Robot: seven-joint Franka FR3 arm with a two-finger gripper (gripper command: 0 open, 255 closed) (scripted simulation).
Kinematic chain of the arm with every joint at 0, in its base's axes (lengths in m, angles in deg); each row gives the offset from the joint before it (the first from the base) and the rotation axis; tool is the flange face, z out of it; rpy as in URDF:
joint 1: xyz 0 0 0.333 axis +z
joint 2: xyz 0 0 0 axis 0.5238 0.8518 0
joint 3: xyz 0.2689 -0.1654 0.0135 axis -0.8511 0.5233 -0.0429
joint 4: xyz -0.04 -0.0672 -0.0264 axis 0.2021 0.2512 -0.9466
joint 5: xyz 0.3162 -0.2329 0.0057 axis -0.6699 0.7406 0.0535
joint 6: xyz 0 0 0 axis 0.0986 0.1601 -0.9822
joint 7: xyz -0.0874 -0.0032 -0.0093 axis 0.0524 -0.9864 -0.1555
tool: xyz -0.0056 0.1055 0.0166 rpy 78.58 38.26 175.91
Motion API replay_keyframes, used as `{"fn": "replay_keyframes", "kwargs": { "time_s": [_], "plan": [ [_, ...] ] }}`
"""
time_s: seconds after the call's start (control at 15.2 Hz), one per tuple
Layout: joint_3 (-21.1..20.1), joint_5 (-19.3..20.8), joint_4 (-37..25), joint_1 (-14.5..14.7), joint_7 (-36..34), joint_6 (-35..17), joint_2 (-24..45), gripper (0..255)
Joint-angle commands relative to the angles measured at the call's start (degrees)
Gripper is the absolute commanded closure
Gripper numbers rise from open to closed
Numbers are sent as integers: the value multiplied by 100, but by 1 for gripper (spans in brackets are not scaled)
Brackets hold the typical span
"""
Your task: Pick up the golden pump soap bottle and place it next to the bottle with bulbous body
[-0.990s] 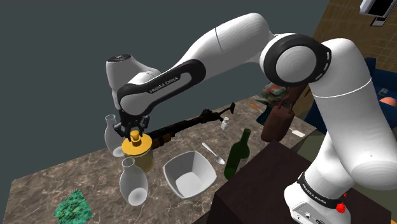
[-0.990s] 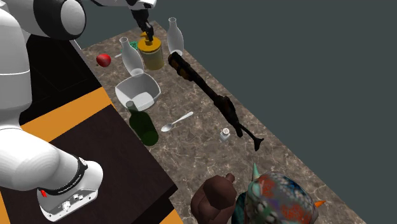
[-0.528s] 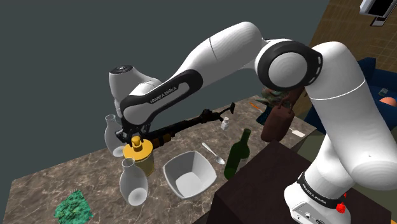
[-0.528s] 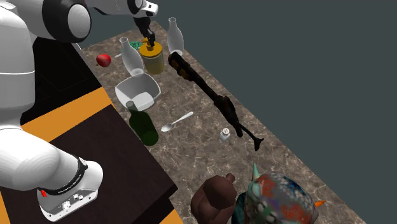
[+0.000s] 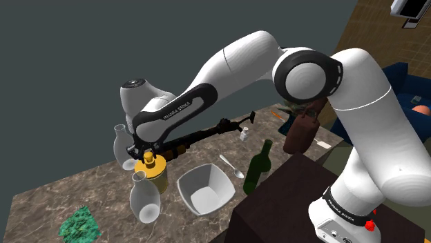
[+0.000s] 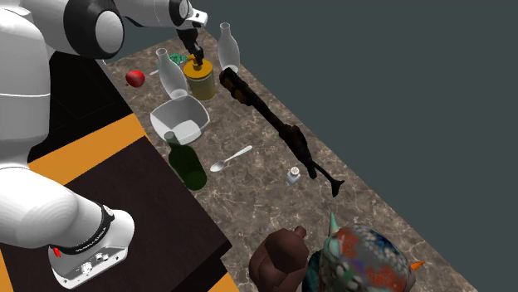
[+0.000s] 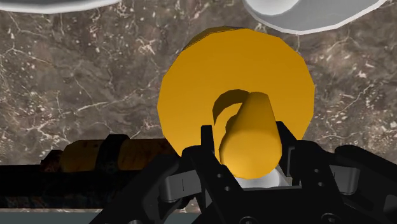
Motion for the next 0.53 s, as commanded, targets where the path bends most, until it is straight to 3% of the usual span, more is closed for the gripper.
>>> {"fn": "replay_keyframes", "kwargs": {
  "time_s": [0.0, 0.13, 0.2, 0.46],
  "plan": [
    [0, 0, -3, 0, 0, -4, 0, 255],
    [0, 0, -3, 0, 0, -4, 0, 255],
    [0, 0, -3, 0, 1, -4, 0, 0],
    [0, 0, -1, -1, 1, -5, -1, 0]
  ]
}}
